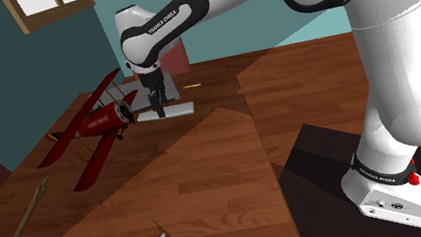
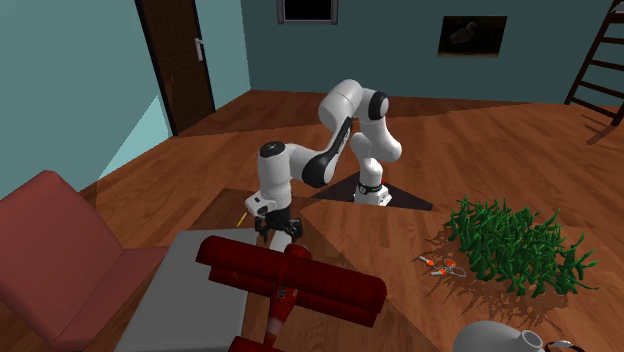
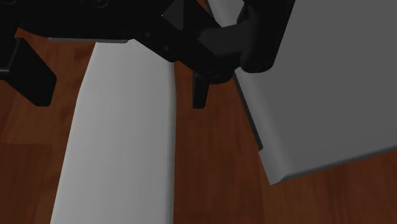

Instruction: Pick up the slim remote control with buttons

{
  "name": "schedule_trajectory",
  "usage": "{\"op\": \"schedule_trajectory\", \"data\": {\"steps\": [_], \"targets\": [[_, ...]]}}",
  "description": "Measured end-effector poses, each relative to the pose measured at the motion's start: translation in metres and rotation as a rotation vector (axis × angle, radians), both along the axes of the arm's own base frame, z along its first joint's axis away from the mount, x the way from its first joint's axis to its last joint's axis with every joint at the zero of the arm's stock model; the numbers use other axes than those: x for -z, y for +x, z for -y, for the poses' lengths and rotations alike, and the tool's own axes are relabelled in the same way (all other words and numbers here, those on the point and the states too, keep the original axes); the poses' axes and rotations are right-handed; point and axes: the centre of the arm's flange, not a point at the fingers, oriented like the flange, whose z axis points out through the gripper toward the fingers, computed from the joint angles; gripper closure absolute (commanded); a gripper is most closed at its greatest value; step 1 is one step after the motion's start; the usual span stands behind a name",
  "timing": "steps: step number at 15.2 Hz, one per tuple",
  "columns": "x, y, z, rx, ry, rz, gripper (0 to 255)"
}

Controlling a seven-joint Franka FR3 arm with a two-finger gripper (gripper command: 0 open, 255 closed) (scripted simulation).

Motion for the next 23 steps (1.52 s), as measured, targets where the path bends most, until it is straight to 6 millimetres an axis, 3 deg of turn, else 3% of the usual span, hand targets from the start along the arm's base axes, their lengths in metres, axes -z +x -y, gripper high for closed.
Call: {"op": "schedule_trajectory", "data": {"steps": [2,3,14,23], "targets": [[0.01,0.0,0.0,0.0,0.0,0.0,0],[0.011,0.0,0.0,0.0,0.0,0.0,255],[0.01,0.0,0.0,0.0,0.0,0.001,255],[-0.034,0.0,0.0,0.0,0.0,0.0,255]]}}
